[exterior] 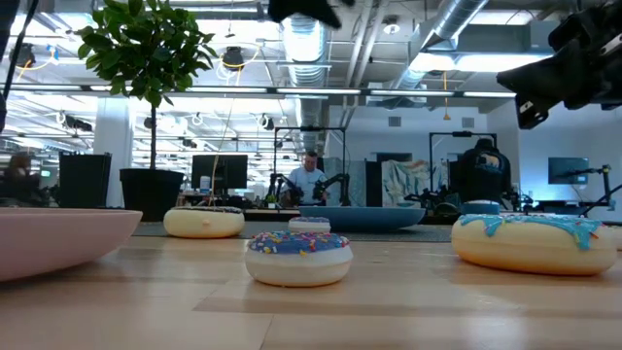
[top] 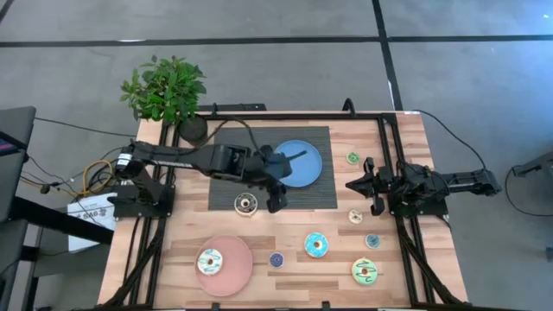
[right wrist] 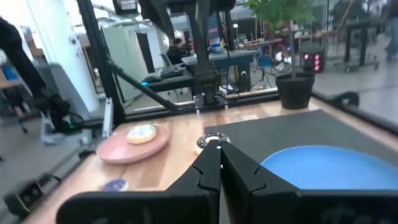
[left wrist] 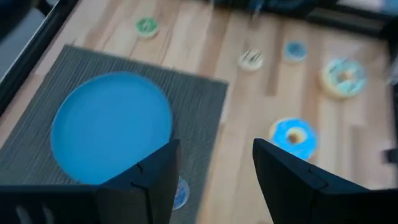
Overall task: Pick & Place donuts
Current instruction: Put the small green donut on the blue plate
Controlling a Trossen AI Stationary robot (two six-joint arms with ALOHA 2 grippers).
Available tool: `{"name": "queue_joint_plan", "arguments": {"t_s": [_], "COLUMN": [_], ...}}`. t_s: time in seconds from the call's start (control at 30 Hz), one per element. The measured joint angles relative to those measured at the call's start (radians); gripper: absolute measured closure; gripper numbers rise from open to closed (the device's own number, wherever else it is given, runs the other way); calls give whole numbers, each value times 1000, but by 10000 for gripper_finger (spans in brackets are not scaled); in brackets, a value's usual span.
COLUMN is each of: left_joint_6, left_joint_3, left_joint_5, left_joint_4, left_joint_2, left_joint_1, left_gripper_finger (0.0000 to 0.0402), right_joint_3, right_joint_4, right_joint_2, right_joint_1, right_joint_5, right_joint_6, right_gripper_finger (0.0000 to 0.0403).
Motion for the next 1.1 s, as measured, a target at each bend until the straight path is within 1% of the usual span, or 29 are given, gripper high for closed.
{"name": "queue_joint_plan", "arguments": {"t_s": [0.07,0.13,0.23,0.33,0.4,0.5,0.6,0.7,0.8,0.9,1.0,1.1], "left_joint_6": [3,5,6,4,4,-8,-34,-66,-96,-121,-129,-130], "left_joint_3": [-39,-98,-227,-394,-522,-699,-843,-952,-1031,-1090,-1129,-1143], "left_joint_5": [-26,-29,-21,-2,15,22,29,29,8,-2,-4,-4], "left_joint_4": [-3,7,76,199,320,416,442,446,452,448,435,417], "left_joint_2": [-1,-14,-65,-171,-260,-408,-559,-704,-837,-950,-1045,-1110], "left_joint_1": [0,0,-1,0,1,5,7,7,6,6,7,7], "left_gripper_finger": [207,207,207,207,207,207,207,207,207,207,207,207], "right_joint_3": [3,20,91,175,256,388,553,730,889,987,1004,978], "right_joint_4": [2,-15,0,-72,-135,-267,-418,-652,-920,-1081,-1099,-1099], "right_joint_2": [0,2,35,131,232,421,634,838,1019,1153,1229,1274], "right_joint_1": [1,6,30,51,54,36,-9,-92,-212,-329,-429,-527], "right_joint_5": [1,16,101,192,257,340,392,426,413,329,244,159], "right_joint_6": [34,52,52,62,116,219,320,478,643,669,655,656], "right_gripper_finger": [403,403,403,403,403,403,403,403,402,388,353,306]}}
